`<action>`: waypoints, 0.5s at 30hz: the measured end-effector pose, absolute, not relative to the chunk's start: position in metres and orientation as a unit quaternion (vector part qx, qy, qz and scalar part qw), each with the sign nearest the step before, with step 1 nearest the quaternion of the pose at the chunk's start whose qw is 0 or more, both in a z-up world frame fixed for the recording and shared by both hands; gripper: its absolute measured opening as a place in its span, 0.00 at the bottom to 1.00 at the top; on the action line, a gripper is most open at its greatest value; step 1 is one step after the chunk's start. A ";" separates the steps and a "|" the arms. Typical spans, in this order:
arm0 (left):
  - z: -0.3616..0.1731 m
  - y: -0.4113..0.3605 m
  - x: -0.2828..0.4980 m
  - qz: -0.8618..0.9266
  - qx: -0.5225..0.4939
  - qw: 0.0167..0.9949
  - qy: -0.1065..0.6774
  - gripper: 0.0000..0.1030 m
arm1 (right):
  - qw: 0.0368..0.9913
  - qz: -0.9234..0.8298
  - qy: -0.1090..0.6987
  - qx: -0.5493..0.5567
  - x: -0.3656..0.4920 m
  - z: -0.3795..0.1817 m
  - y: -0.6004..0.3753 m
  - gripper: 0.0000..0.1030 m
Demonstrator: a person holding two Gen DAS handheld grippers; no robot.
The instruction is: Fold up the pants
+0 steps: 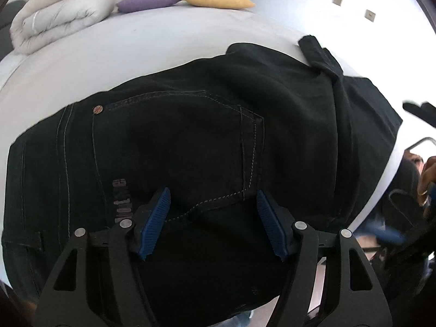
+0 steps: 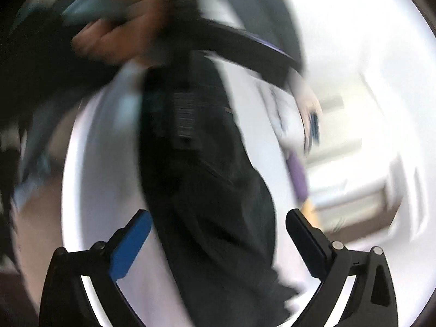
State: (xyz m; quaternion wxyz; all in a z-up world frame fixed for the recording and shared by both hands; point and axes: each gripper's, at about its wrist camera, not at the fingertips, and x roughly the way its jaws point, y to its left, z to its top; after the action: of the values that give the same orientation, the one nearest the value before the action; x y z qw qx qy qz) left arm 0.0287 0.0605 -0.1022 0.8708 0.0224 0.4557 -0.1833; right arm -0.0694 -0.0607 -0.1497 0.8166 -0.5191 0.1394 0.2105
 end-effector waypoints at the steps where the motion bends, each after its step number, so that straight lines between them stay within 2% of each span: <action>1: -0.103 0.059 0.029 -0.182 0.021 0.871 0.456 0.63 | 0.849 0.200 0.178 -0.456 -0.051 -0.133 -0.079 0.92; 4: -0.104 0.059 0.031 -0.181 0.010 0.870 0.458 0.63 | 0.910 0.169 0.262 -0.272 0.006 -0.095 -0.138 0.77; 5: -0.103 0.057 0.032 -0.182 0.008 0.870 0.458 0.63 | 0.926 0.164 0.294 -0.168 0.035 -0.080 -0.173 0.71; 7: -0.106 0.059 0.031 -0.182 0.006 0.870 0.457 0.64 | 0.935 0.143 0.326 0.016 0.082 -0.063 -0.244 0.66; 10: -0.106 0.059 0.035 -0.184 -0.001 0.870 0.458 0.64 | 0.904 0.107 0.347 0.226 0.137 -0.065 -0.331 0.61; 15: -0.106 0.065 0.034 -0.187 -0.007 0.869 0.458 0.63 | 0.862 0.064 0.367 0.344 0.190 -0.094 -0.386 0.57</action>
State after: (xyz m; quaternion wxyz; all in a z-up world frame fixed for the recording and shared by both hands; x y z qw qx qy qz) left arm 0.0335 0.0652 -0.1057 0.8691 -0.0074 0.4580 -0.1867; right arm 0.1904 -0.3860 -0.0936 0.8615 0.3444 0.3675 0.0642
